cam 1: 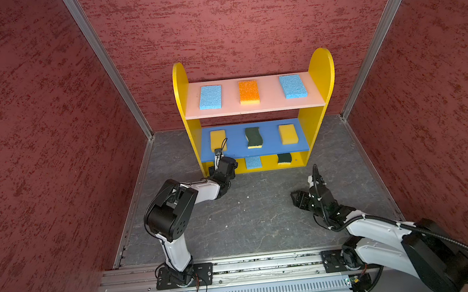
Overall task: Arrange cleaning sponges on a shelf
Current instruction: Place the cleaning sponge on the shelf.
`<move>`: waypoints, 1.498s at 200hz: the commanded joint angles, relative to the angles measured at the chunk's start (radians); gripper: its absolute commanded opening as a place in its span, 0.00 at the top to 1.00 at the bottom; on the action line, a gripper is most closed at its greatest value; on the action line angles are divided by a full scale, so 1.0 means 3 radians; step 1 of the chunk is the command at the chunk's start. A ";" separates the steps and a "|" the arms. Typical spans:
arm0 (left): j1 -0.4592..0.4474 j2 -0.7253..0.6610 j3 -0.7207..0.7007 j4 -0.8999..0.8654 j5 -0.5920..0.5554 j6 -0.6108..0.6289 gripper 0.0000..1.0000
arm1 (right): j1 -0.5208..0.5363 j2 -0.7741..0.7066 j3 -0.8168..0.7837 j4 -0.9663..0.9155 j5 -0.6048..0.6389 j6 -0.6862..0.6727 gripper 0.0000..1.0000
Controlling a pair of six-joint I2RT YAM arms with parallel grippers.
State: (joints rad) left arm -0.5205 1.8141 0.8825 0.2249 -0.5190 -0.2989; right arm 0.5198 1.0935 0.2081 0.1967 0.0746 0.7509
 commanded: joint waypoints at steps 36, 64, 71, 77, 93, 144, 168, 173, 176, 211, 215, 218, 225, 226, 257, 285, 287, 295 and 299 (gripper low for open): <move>0.0018 0.0096 -0.0108 -0.0264 0.0021 -0.0018 0.24 | -0.0022 -0.0008 -0.0017 0.0052 -0.0001 0.0007 0.30; 0.0021 0.0079 -0.0127 -0.0279 0.0022 -0.0036 0.24 | -0.0020 -0.0035 -0.0015 0.0031 -0.0003 0.0003 0.30; 0.0017 0.0059 -0.0137 -0.0279 0.0022 -0.0040 0.24 | -0.0020 -0.0040 -0.0012 0.0023 -0.0008 -0.0002 0.30; 0.0017 0.0040 -0.0146 -0.0282 0.0024 -0.0042 0.24 | -0.0020 -0.0045 -0.0006 0.0012 -0.0008 -0.0010 0.31; -0.0002 -0.0024 -0.0185 -0.0284 0.0015 -0.0036 0.23 | -0.0020 -0.0050 0.0014 -0.0014 -0.0017 -0.0031 0.31; -0.0134 -0.0481 -0.0374 -0.0366 -0.0031 0.0041 0.22 | -0.0022 -0.0120 0.0074 -0.0046 -0.0103 -0.0028 0.34; -0.0264 -0.0877 -0.0453 -0.0525 -0.0130 0.0114 0.21 | -0.0020 -0.0220 0.0132 -0.0139 -0.0126 -0.0029 0.36; -0.0285 -0.0976 -0.0479 -0.0558 -0.0139 0.0117 0.21 | -0.0017 -0.0249 0.0142 -0.0156 -0.0131 -0.0030 0.36; -0.0296 -0.1033 -0.0496 -0.0579 -0.0140 0.0117 0.21 | -0.0021 -0.0266 0.0142 -0.0166 -0.0135 -0.0021 0.36; -0.0309 -0.1702 -0.0688 -0.0965 -0.0116 0.0009 0.21 | -0.0006 -0.0467 0.0105 -0.0165 -0.0239 0.0114 0.38; -0.0308 -0.1767 -0.0704 -0.1025 -0.0113 -0.0004 0.21 | -0.0003 -0.0483 0.0100 -0.0160 -0.0248 0.0135 0.39; -0.0308 -0.1813 -0.0715 -0.1056 -0.0111 -0.0009 0.21 | 0.0005 -0.0496 0.0102 -0.0157 -0.0257 0.0153 0.39; -0.0296 -0.1913 -0.0744 -0.1159 -0.0092 -0.0028 0.21 | 0.0023 -0.0521 0.0102 -0.0154 -0.0271 0.0182 0.40; -0.0295 -0.1922 -0.0744 -0.1177 -0.0089 -0.0033 0.21 | 0.0025 -0.0521 0.0103 -0.0154 -0.0273 0.0187 0.40; -0.0259 -0.2294 -0.0693 -0.1840 0.0019 -0.0251 0.21 | 0.0164 -0.0572 0.0161 -0.0062 -0.0288 0.0337 0.43; -0.0206 -0.2610 -0.0738 -0.2314 -0.0066 -0.0551 0.21 | 0.0447 -0.0505 0.0299 -0.0037 -0.0114 0.0418 0.44; -0.0200 -0.2631 -0.0744 -0.2342 -0.0061 -0.0567 0.21 | 0.0470 -0.0495 0.0313 -0.0037 -0.0097 0.0419 0.44; -0.0165 -0.2718 -0.0774 -0.2433 -0.0043 -0.0621 0.22 | 0.0570 -0.0447 0.0368 -0.0034 -0.0031 0.0436 0.44; -0.0151 -0.2758 -0.0789 -0.2475 -0.0031 -0.0650 0.22 | 0.0615 -0.0417 0.0387 -0.0021 -0.0004 0.0449 0.44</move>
State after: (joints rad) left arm -0.5892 1.0538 0.6666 -0.3534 -0.5255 -0.4072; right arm 0.6353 0.9432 0.2562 0.1558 0.0158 0.8490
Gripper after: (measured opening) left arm 0.789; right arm 0.560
